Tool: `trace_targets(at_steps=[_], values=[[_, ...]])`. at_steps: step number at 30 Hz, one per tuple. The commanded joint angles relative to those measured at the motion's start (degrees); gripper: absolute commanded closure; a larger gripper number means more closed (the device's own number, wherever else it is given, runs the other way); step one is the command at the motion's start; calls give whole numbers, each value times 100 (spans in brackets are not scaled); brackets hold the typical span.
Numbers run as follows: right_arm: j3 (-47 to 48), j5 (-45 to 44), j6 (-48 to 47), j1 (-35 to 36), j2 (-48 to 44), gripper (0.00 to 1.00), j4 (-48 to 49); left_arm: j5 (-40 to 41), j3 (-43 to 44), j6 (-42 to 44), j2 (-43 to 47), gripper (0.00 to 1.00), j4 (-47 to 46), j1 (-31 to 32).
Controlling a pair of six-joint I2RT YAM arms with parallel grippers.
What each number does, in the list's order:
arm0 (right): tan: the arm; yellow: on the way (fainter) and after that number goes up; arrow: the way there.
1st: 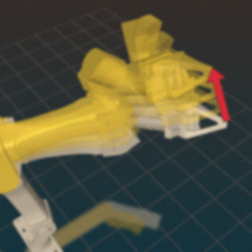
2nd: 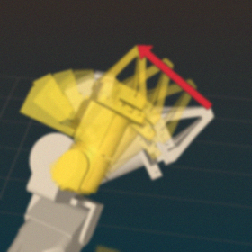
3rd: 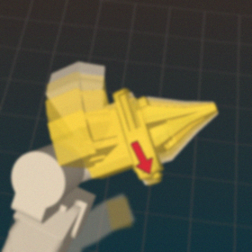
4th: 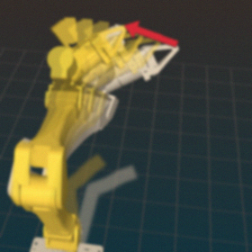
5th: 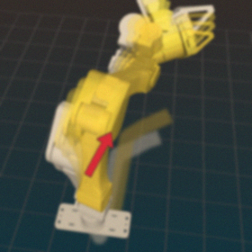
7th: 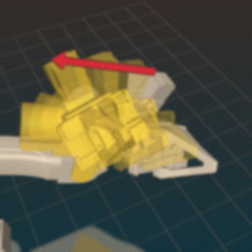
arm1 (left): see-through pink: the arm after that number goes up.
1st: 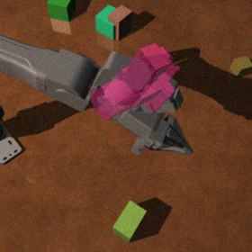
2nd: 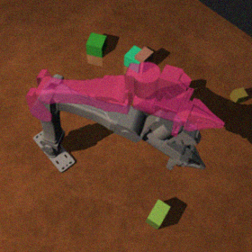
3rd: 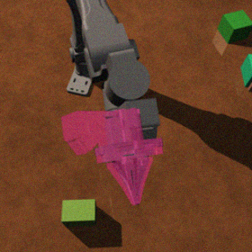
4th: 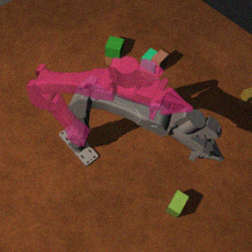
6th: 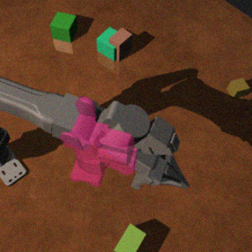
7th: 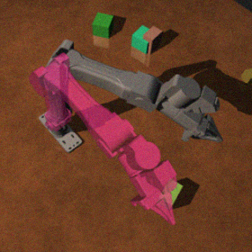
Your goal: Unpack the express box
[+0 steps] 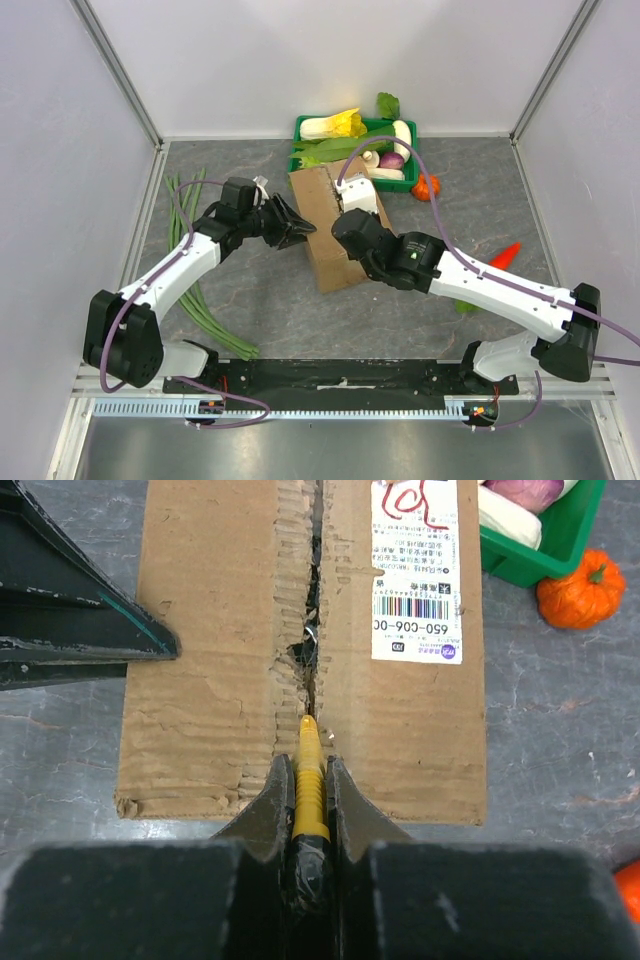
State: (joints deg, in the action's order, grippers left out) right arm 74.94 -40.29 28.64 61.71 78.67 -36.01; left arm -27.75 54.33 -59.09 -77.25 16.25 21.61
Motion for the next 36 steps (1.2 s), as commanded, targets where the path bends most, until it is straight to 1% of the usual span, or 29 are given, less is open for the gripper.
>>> trace_targets(at_steps=[1,5,13,20,22,23,24,25,26,27,30,32,33,36], values=[[205,329,492,7,-247,100,-652,850,-89,-322,-53,56,159,19],[241,513,660,7,-379,100,-820,868,-115,-410,-88,57,177,28],[48,1198,1020,7,-721,100,-1048,938,-89,-489,-106,57,177,45],[-41,1393,1161,16,-950,100,-1136,1026,-36,-428,-97,59,194,98],[-76,1349,1205,7,-977,100,-1119,886,-27,-410,-106,58,142,107],[-93,1201,1214,16,-959,100,-1119,772,-71,-341,-97,56,-102,107],[-85,1138,1231,16,-907,100,-1119,475,-63,-279,-106,52,-218,107],[-58,1068,1249,16,-872,100,-1127,359,-45,-209,-97,50,-254,116],[-41,928,1258,7,-845,100,-1119,271,-45,-69,-53,46,-324,116],[-23,875,1275,7,-749,100,-1084,18,-62,37,8,40,-385,116],[117,629,1302,7,-521,100,-1066,-177,-150,415,333,29,-298,125],[293,532,1275,7,-397,100,-1040,-240,-185,643,552,28,-62,125],[424,531,1240,7,-257,100,-1022,-414,-229,697,606,28,-52,125],[714,479,1100,16,85,100,-978,-670,-405,741,781,30,-16,177]])
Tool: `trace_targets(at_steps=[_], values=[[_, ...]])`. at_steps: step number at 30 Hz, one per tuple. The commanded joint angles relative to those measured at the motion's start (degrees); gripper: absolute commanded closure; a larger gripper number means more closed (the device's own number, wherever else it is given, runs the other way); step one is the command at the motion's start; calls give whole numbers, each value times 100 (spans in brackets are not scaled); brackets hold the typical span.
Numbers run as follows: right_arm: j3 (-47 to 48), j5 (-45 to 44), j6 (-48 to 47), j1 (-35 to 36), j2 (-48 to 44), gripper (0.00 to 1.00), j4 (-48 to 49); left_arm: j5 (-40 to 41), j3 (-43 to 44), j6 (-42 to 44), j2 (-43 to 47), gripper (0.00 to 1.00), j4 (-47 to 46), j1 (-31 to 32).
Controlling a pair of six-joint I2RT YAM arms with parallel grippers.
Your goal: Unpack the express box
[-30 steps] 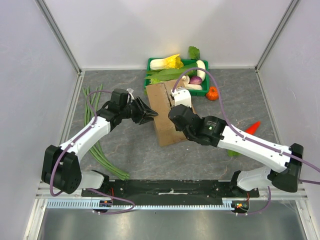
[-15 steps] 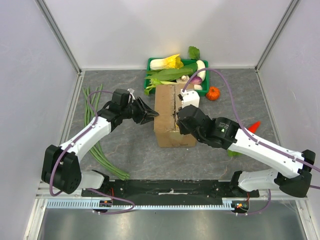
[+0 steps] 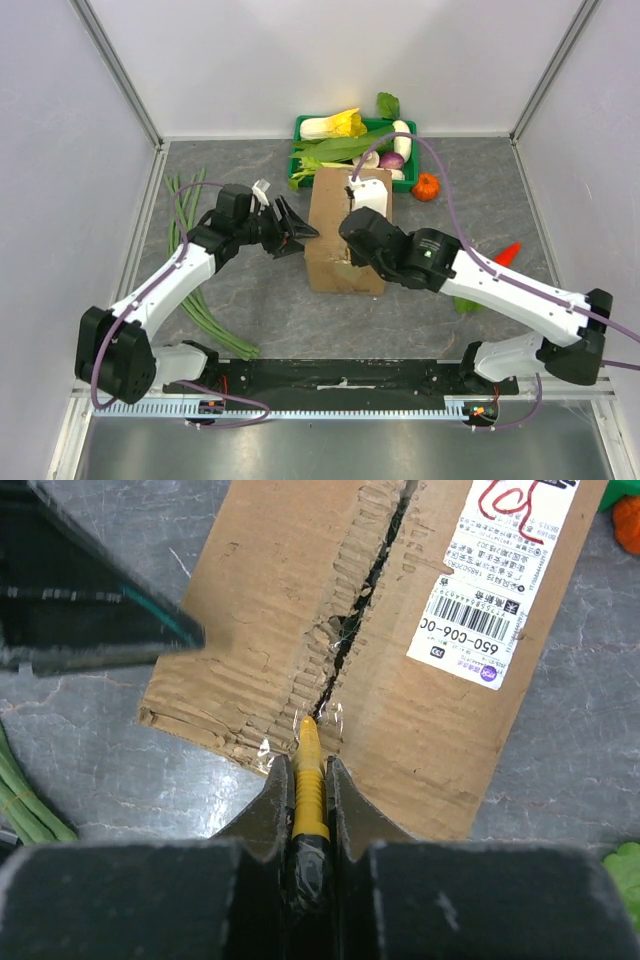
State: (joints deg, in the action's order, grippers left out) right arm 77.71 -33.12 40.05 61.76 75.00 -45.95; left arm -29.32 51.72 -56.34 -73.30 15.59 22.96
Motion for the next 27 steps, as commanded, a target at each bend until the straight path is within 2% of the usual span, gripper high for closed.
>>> trace_targets(at_steps=[1,5,9,12,16,19,23,27], values=[[499,-273,-111,3,532,100,42,-548,-223,396,404,32,32,94],[876,-379,-348,-6,998,100,157,-628,-382,1,369,40,-372,261],[1263,-467,-446,-6,1464,100,166,-549,-260,-281,97,41,-777,472],[1177,-572,-315,-6,1509,100,139,-347,-110,-220,-167,41,-830,648],[825,-616,19,12,1237,100,69,-171,-57,-211,-396,42,-751,736],[509,-651,169,47,921,100,17,145,-92,-298,-387,46,-611,797],[201,-669,266,64,420,100,-98,707,-207,-606,-370,61,-549,859],[51,-529,179,65,68,100,-247,1051,-233,-1027,-405,66,-382,929]])
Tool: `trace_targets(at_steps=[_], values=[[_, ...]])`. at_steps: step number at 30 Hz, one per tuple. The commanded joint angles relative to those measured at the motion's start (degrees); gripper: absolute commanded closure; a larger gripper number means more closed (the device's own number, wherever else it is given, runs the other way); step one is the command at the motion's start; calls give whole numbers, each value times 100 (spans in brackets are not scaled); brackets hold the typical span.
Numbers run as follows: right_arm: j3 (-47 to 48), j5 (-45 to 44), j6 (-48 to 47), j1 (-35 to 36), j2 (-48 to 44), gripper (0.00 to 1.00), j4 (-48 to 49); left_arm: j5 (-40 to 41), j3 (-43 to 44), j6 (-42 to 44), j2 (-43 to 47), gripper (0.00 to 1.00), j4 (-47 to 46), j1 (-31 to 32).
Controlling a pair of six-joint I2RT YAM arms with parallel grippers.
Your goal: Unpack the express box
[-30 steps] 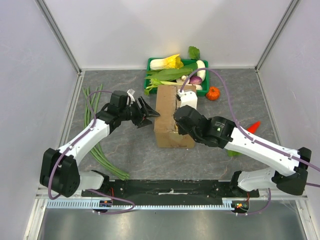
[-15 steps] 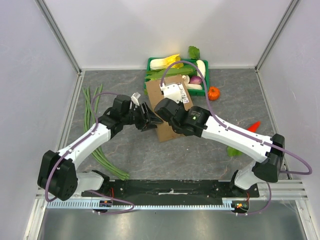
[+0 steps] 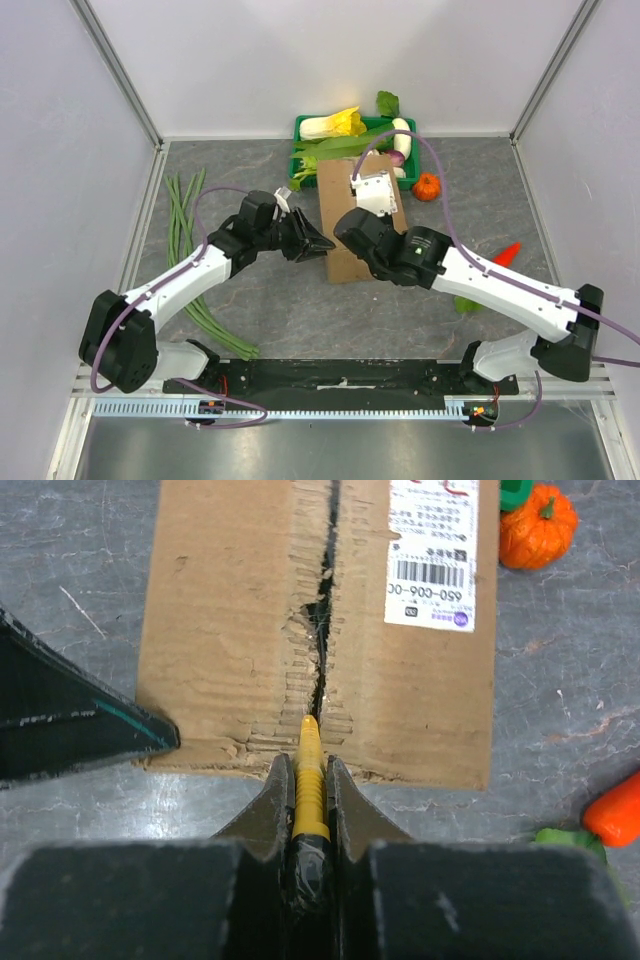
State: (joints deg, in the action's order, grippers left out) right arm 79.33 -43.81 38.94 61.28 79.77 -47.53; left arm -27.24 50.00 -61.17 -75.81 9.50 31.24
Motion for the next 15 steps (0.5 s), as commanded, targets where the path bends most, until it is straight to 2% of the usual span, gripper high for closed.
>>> trace_targets(at_steps=[1,8,15], values=[[-102,549,281,113,-462,100,-160,948,-60,-606,-136,67,280,136],[-225,795,334,113,-1006,100,-345,1713,-34,-914,-83,71,378,338],[-304,1305,342,113,-1253,100,-547,2047,273,-1099,-373,71,386,760]])
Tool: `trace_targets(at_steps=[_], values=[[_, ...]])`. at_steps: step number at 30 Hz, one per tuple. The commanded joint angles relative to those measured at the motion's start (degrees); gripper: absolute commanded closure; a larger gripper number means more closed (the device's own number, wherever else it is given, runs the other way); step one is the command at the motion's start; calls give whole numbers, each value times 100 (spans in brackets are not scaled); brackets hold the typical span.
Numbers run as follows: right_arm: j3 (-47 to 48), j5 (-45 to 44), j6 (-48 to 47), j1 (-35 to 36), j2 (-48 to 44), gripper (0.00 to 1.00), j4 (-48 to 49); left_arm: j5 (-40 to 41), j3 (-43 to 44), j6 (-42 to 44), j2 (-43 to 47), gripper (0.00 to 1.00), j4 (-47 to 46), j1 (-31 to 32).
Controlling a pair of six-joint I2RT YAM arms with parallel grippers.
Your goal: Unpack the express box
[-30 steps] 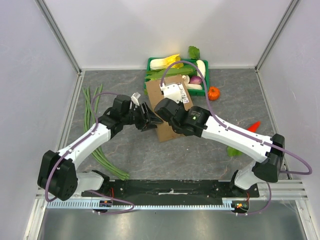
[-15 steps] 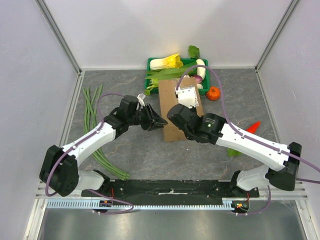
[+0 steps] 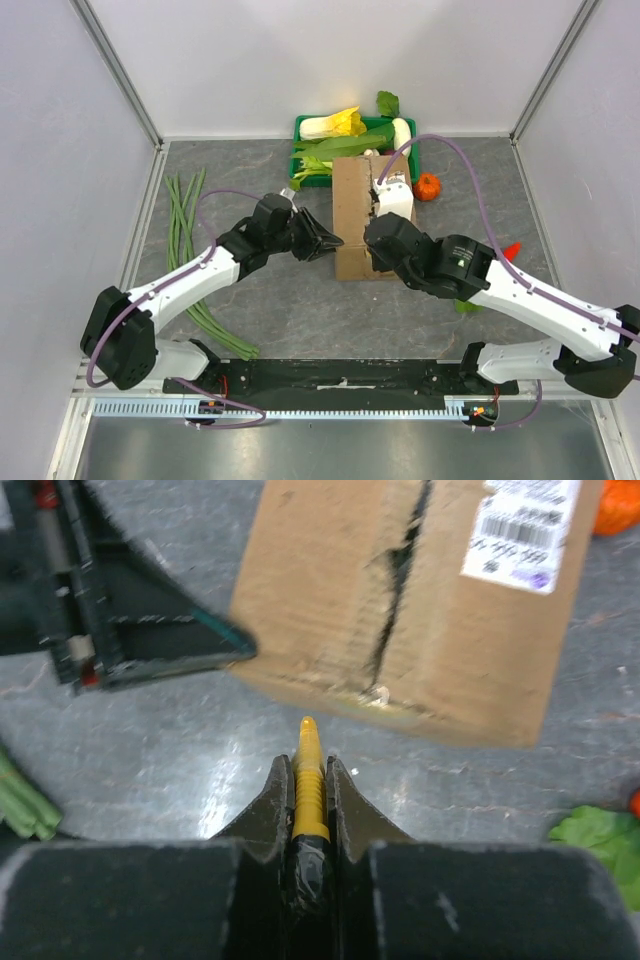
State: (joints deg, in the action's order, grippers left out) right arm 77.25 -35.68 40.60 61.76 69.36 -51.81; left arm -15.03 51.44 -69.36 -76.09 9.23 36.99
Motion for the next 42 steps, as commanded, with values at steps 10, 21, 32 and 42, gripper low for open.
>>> trace_targets(at_steps=[10,21,32,42], values=[[456,-1018,-8,-49,-714,100,-1171,1011,366,361,-64,39,448,221],[98,-2075,-358,-1015,-503,100,-1288,633,797,1864,438,16,430,133],[-544,60,-1230,-1720,-2,100,566,-606,745,2585,280,16,448,-736],[-712,1353,-632,-1483,121,100,1304,-1529,868,3148,-133,17,412,-1519]])
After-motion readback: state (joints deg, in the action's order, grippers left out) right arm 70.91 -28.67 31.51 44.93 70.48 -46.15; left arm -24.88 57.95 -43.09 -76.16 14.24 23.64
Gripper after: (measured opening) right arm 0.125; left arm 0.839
